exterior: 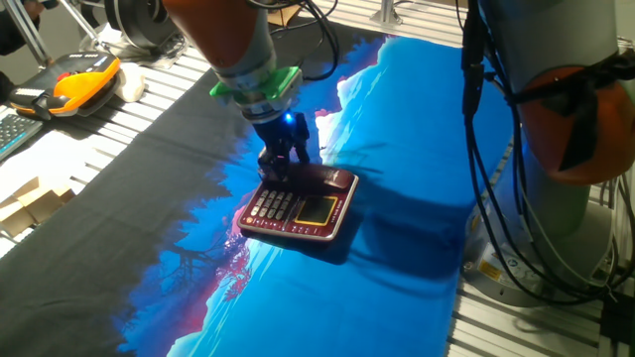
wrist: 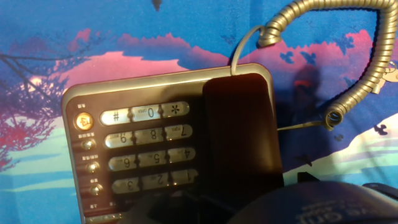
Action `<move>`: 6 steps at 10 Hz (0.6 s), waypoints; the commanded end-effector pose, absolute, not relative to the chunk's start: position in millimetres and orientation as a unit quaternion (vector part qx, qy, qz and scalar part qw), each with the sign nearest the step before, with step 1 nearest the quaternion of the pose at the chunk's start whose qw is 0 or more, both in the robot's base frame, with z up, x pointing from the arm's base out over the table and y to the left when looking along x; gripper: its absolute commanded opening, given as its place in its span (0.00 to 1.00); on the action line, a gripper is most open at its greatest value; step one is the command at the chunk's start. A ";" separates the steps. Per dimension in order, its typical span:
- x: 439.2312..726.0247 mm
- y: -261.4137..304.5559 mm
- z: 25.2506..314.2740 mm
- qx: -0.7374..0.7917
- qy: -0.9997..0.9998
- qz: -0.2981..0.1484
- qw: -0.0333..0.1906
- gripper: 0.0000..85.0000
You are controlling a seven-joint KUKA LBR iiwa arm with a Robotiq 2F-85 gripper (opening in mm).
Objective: Place the handset of the telephone on the corresponding phone cradle
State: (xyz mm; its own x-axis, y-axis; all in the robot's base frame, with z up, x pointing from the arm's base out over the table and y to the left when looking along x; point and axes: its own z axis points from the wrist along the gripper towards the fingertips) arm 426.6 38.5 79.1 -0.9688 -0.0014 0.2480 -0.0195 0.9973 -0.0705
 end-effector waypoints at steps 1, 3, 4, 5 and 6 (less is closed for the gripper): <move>426.4 38.6 79.3 0.005 -0.991 0.038 0.125 0.80; 427.2 36.3 86.0 0.001 -0.991 0.041 0.127 0.80; 429.5 32.8 96.1 0.000 -0.991 0.040 0.128 0.80; 431.9 28.7 104.3 0.002 -0.991 0.036 0.128 0.60; 434.2 23.8 110.5 0.000 -0.991 0.022 0.131 0.60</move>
